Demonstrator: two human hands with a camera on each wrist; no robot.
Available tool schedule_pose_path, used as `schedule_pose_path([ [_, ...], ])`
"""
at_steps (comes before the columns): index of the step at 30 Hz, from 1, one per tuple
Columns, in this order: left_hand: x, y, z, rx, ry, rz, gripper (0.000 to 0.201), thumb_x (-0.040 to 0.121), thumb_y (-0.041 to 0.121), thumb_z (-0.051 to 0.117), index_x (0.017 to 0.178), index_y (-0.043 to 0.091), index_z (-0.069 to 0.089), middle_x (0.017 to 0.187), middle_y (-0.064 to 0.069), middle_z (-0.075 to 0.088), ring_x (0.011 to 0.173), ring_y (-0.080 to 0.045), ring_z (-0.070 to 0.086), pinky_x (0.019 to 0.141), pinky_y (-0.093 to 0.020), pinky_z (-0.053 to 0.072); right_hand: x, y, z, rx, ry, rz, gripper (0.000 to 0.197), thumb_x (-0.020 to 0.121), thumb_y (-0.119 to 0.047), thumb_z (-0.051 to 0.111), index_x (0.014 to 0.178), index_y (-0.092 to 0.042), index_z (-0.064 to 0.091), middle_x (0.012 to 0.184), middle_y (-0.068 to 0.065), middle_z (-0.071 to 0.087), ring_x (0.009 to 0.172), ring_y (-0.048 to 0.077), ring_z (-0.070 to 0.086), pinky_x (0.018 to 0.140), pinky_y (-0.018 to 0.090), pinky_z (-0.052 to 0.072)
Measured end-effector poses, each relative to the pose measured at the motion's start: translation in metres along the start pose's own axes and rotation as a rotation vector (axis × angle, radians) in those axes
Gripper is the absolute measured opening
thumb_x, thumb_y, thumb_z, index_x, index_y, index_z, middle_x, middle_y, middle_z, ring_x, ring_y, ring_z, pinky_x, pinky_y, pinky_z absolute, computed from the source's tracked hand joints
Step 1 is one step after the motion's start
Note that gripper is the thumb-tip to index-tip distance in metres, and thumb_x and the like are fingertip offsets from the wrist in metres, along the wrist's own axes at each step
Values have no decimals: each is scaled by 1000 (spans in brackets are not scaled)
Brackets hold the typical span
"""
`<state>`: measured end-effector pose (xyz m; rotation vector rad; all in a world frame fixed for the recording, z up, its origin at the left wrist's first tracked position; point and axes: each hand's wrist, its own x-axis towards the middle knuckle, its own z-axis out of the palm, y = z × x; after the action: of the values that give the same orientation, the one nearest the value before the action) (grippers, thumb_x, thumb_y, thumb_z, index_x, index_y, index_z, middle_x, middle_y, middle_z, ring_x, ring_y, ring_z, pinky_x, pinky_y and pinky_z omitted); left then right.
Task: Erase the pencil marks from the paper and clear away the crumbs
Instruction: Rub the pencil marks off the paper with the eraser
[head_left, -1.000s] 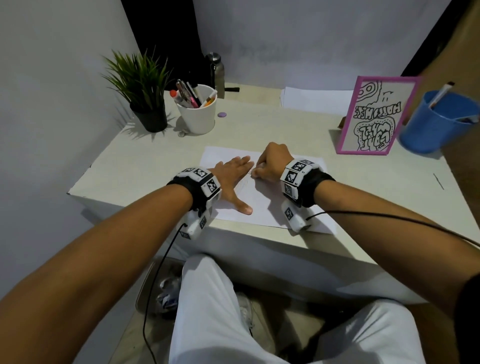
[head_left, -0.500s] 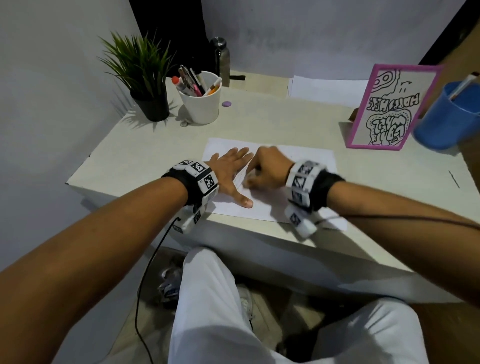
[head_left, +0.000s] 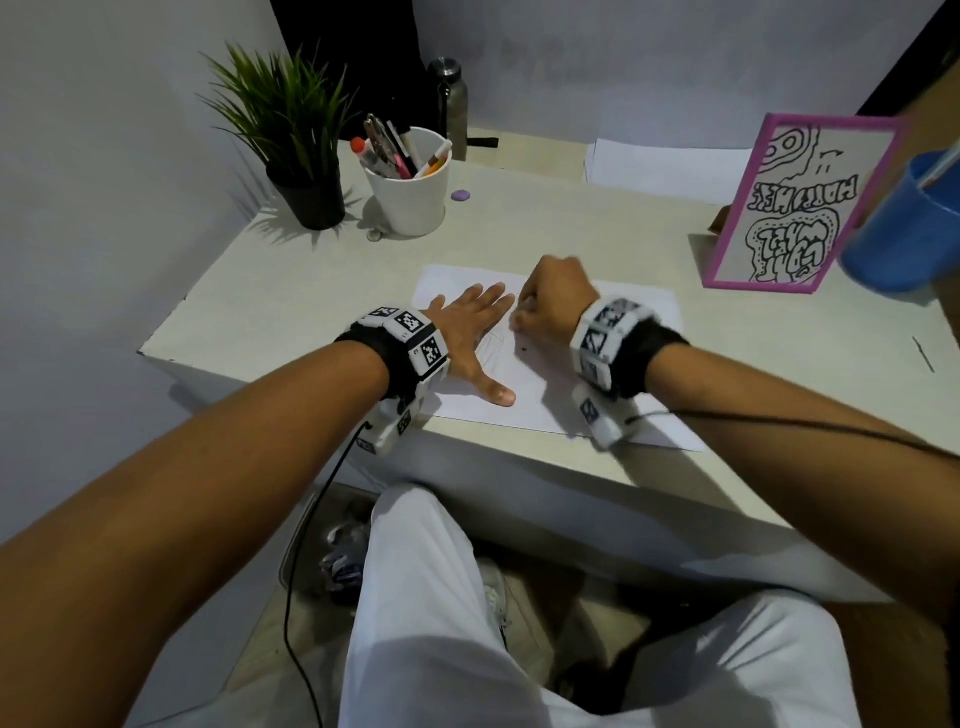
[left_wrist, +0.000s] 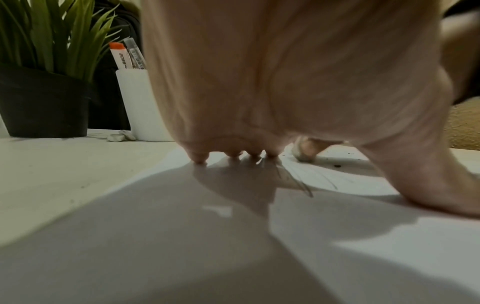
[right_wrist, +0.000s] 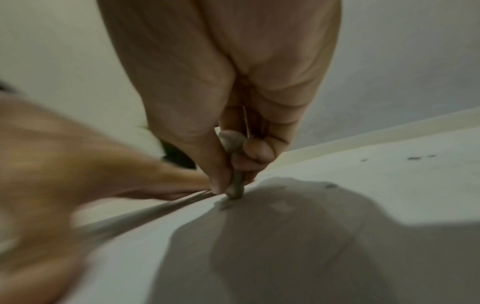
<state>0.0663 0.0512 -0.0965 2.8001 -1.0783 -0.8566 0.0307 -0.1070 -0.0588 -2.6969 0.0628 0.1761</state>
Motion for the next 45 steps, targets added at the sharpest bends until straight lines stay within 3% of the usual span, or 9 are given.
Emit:
schedule_pose_path([
  [4, 1, -2, 2, -10, 7, 14, 138, 57, 81, 67, 153, 29, -17, 160, 9, -24, 147, -16, -20, 118, -57, -5, -29, -4, 4, -55, -182, -105, 15, 76, -23, 77, 79, -8, 79, 56, -3, 62, 51, 6, 51, 51, 14, 39],
  [8, 0, 0, 1, 4, -5, -5, 138, 58, 82, 66, 152, 29, -19, 159, 9, -25, 147, -16, -21, 118, -55, -7, 2, 13, -10, 16, 33, 25, 21, 72, -23, 81, 83, -5, 80, 73, 9, 73, 68, 17, 63, 66, 22, 46],
  [13, 1, 1, 1, -1, 16, 7, 137, 58, 77, 71, 154, 28, -15, 160, 6, -22, 148, -19, -18, 116, -57, -5, -34, -11, 6, -16, -176, -127, 10, 74, -20, 75, 76, -10, 78, 57, -2, 62, 57, 12, 57, 59, 21, 42],
  [19, -2, 4, -1, -30, 26, 4, 137, 59, 76, 71, 152, 32, -19, 161, 6, -21, 148, -19, -18, 116, -57, -6, -8, -3, 4, 53, -14, -2, 17, 70, -17, 77, 84, -9, 81, 75, 10, 74, 69, 18, 66, 67, 28, 56],
  [26, -4, 5, 0, -3, 3, -8, 135, 62, 78, 67, 152, 29, -19, 160, 6, -24, 148, -18, -20, 118, -56, -6, 11, 8, -7, 159, 40, 96, 24, 66, -20, 84, 89, -14, 82, 82, 5, 76, 76, 11, 65, 67, 20, 48],
  [32, 1, 3, 3, 3, 17, 0, 137, 59, 79, 68, 153, 29, -17, 160, 5, -24, 148, -20, -19, 116, -56, -7, -27, -5, 10, 172, -189, -2, 12, 66, -17, 83, 77, -20, 83, 64, -10, 69, 65, 0, 61, 60, 15, 45],
  [36, -1, 3, 0, 1, -1, 0, 135, 59, 82, 65, 152, 32, -19, 160, 6, -23, 148, -20, -19, 117, -56, -7, 9, -2, -5, 254, 16, 173, 21, 61, -19, 87, 80, -11, 82, 73, 3, 75, 74, 13, 69, 58, 21, 51],
  [42, 1, 2, 2, 18, -1, -12, 137, 60, 82, 63, 152, 26, -21, 158, 7, -28, 147, -18, -22, 116, -54, -9, -24, 2, 10, 232, -175, 144, 22, 56, -24, 89, 71, -11, 80, 68, 3, 75, 75, 18, 74, 70, 35, 63],
  [45, 1, 1, 2, 9, -10, -6, 138, 55, 86, 60, 151, 28, -21, 158, 8, -27, 147, -17, -22, 117, -53, -9, 3, 3, -9, 296, -8, 251, 25, 56, -24, 88, 75, -9, 80, 73, 5, 76, 78, 19, 75, 69, 34, 63],
])
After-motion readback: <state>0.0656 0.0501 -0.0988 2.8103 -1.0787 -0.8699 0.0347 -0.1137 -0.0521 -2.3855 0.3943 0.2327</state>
